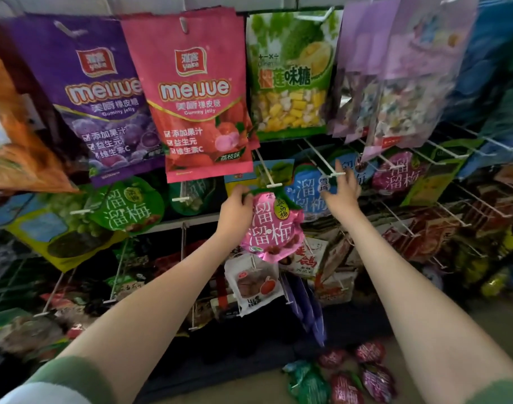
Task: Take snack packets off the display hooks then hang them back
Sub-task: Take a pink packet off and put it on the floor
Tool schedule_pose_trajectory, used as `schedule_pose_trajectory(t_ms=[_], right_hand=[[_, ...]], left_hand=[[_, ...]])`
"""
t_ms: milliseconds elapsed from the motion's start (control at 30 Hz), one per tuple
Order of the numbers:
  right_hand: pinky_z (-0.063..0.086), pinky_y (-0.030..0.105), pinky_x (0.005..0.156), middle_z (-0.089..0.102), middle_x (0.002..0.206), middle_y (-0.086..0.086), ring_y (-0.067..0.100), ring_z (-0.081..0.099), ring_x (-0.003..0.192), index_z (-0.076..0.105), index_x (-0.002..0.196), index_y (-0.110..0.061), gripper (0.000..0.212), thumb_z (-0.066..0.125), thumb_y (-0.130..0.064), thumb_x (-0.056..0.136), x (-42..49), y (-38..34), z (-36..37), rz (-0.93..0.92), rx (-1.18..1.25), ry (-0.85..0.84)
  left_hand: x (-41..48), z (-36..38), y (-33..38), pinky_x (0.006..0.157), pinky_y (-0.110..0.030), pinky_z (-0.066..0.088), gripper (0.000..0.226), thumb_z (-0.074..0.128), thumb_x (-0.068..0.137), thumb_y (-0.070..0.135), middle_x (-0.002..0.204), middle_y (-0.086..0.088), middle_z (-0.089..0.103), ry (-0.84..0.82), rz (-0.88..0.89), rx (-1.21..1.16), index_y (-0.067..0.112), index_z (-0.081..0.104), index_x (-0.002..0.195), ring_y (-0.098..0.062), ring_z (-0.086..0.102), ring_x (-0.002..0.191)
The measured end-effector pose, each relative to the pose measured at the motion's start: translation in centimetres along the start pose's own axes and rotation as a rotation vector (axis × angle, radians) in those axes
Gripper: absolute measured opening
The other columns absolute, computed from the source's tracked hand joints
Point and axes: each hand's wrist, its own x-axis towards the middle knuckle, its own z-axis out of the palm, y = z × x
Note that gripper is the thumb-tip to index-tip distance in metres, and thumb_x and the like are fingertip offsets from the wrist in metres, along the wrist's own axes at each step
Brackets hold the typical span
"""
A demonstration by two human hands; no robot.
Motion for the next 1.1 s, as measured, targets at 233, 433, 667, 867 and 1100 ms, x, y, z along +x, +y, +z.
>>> schedule_pose_trajectory(t_ms=[233,433,667,867,1100], right_hand=[[0.04,0.034,0.074,0.055,0.1,0.004,0.026,0.054,0.097,0.054,0.104,-0.01,0.01,0.051,-0.014,0.095,1.7,0.1,-1.4,-0.091,0.097,0.058],[0.039,0.022,0.076,0.057,0.098,0.002,0.015,0.053,0.094,0.051,0.093,-0.011,0.008,0.05,-0.003,0.093,-0.7,0.2,-3.3,-0.056,0.334,0.079],[0.038,0.021,0.069,0.053,0.083,0.002,0.009,0.049,0.077,0.05,0.087,-0.01,0.009,0.052,-0.002,0.091,-5.6,1.8,-3.7,-0.011,0.313,0.122],[0.036,0.017,0.07,0.056,0.08,0.004,0.002,0.05,0.073,0.052,0.083,-0.009,0.015,0.054,0.006,0.086,-12.2,9.4,1.0,0.132,0.231,0.128],[0.037,0.021,0.068,0.056,0.072,-0.005,0.014,0.053,0.074,0.055,0.077,-0.016,0.028,0.056,0.012,0.078,-22.4,27.1,11.1,0.464,0.094,0.127]], left_hand=[[-1.0,-0.1,-1.7,0.039,-0.017,0.028,0.011,0.039,0.1,0.019,0.064,0.0,0.05,0.004,-0.001,0.024,0.016,0.049,0.104,-0.013,0.04,0.049],[-0.8,0.3,-2.7,0.04,-0.018,0.03,0.015,0.041,0.099,0.018,0.063,0.0,0.052,-0.083,-0.019,0.131,0.011,0.052,0.106,-0.012,0.045,0.05],[-2.1,1.4,-5.7,0.043,-0.02,0.033,0.013,0.043,0.098,0.017,0.064,0.0,0.052,-0.257,-0.069,0.163,0.009,0.052,0.103,-0.013,0.046,0.052],[-4.3,3.4,-11.0,0.051,-0.026,0.038,0.009,0.043,0.097,0.015,0.073,-0.007,0.057,-0.437,-0.151,0.196,0.011,0.051,0.096,-0.02,0.053,0.063],[-9.2,11.4,-25.1,0.065,-0.035,0.042,0.007,0.047,0.095,0.015,0.084,-0.019,0.064,-0.701,-0.229,0.368,0.015,0.048,0.089,-0.028,0.059,0.075]])
